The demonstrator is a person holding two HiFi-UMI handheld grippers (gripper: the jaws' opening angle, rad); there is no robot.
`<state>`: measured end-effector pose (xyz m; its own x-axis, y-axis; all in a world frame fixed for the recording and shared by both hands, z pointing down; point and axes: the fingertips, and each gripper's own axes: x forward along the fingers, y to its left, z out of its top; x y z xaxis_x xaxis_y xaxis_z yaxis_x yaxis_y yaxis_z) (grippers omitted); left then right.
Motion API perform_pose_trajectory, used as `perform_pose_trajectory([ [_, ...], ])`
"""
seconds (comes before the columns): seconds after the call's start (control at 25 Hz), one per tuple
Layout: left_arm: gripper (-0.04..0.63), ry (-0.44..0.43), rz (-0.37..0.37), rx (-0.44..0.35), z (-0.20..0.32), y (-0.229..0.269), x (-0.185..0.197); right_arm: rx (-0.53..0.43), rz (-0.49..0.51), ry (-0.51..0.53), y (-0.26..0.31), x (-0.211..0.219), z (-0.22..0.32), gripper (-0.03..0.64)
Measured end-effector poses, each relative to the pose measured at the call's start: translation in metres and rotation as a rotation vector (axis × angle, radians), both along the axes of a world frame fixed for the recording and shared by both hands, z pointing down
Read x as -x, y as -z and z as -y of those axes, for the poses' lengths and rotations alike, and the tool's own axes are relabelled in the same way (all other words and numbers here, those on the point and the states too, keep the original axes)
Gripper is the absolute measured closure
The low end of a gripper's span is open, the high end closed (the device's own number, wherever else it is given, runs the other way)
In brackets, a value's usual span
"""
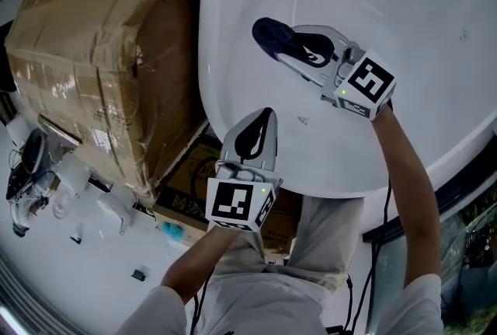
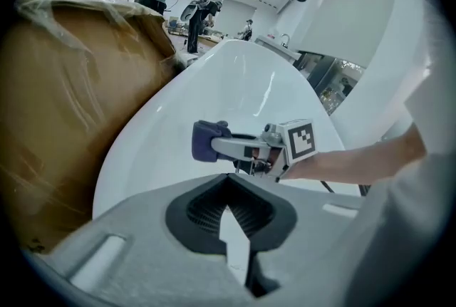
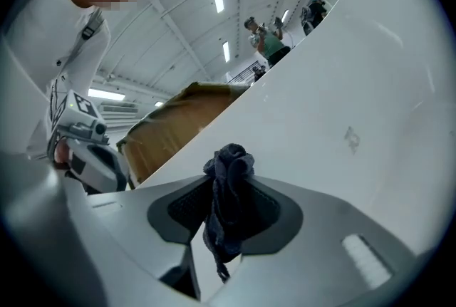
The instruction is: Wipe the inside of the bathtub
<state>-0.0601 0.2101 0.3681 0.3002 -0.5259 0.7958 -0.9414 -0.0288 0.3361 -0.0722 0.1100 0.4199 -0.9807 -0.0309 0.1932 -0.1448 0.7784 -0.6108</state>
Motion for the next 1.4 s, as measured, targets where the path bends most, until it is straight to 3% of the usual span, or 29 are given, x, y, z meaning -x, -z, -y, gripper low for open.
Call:
perform_pose_trajectory([
  [0.16, 0.595, 0.015, -0.017, -0.006, 0.019, 0.001, -0.005, -0.038, -0.057, -0.128, -0.004, -0.003, 0.047, 0.495],
  [0.72, 0.595, -0.001, -0.008, 0.010, 0.056, -0.017, -0.010, -0.179, -0.148, -0.389, -0.013, -0.010, 0.183, 0.495],
  [1.0, 0.595, -0.034, -0.008, 0.027, 0.075, -0.034, -0.012, -0.298, -0.166, -0.400, -0.010, -0.004, 0.222, 0.494],
  [1.4, 0.595, -0.062, 0.018, 0.027, 0.092, -0.052, -0.007, -0.291, -0.180, -0.453, -0.026, 0.000, 0.239, 0.495],
])
